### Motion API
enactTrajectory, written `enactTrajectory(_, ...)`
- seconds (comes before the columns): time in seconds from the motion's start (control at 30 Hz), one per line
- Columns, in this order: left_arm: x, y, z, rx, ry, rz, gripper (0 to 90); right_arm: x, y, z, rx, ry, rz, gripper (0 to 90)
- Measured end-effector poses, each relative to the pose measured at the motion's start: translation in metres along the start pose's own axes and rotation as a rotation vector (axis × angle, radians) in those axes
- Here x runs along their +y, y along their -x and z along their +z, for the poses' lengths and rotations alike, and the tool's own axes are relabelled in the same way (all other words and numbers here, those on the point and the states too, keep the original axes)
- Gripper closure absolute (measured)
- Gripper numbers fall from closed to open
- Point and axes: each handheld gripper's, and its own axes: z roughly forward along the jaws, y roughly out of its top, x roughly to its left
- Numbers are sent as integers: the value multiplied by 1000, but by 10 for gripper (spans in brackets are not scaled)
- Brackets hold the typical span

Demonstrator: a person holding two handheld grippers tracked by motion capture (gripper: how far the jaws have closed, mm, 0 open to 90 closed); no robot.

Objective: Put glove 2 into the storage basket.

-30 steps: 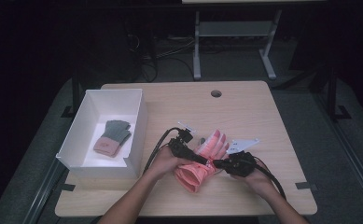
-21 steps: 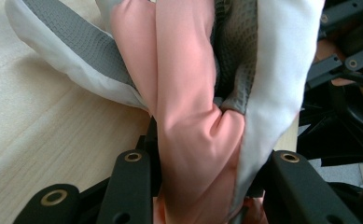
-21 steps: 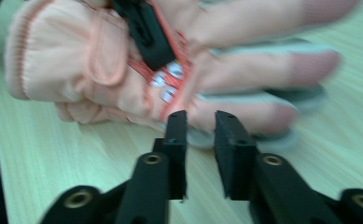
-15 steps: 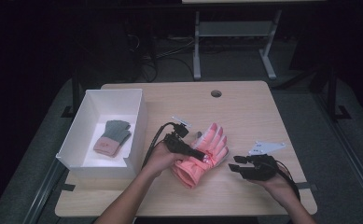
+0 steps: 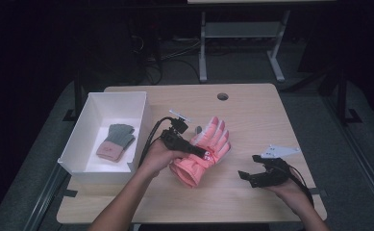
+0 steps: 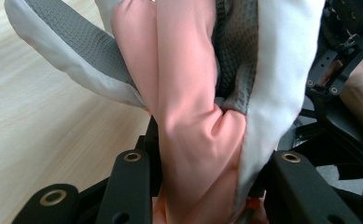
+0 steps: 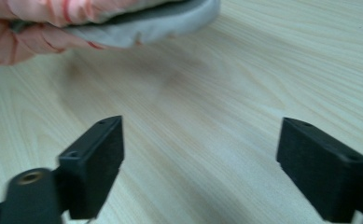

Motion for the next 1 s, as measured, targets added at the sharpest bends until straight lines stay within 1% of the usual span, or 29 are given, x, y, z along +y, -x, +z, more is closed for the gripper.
enactTrajectory(0.07,1,2,-8,6,1,-1,626,0,-1,1,-14,-2,5,128)
enactTrajectory(0.13,3,4,-17,4,11,-14,626,0,-2,1,-12,-6,14,89)
enactTrajectory(0.17,4,5,-22,11,9,-9,625,-1,-2,1,-14,-6,19,89)
enactTrajectory(0.2,5,6,-28,23,14,-9,625,-3,-3,1,-18,-7,16,88)
enactTrajectory(0.23,5,7,-32,23,18,-10,625,-7,-4,0,-28,-12,22,87)
enactTrajectory(0.3,7,8,-43,30,29,-15,625,-12,-4,-2,-31,-31,20,75)
enactTrajectory(0.4,9,9,-58,35,44,-21,625,-19,-2,-5,-34,-40,27,75)
enactTrajectory(0.5,11,9,-72,48,49,-22,625,-21,1,-7,-48,-34,29,75)
enactTrajectory(0.6,11,9,-85,61,65,-33,625,-21,3,-7,-54,-26,36,75)
enactTrajectory(0.67,10,8,-94,68,63,-32,625,-21,3,-7,-53,-28,36,75)
enactTrajectory(0.77,9,5,-107,86,75,-40,625,-21,3,-5,-51,-31,34,75)
enactTrajectory(0.9,6,-1,-124,99,109,-58,625,-22,3,-4,-53,-39,32,75)
enactTrajectory(1.0,4,-5,-138,118,133,-69,625,-23,3,-4,-53,-39,32,75)
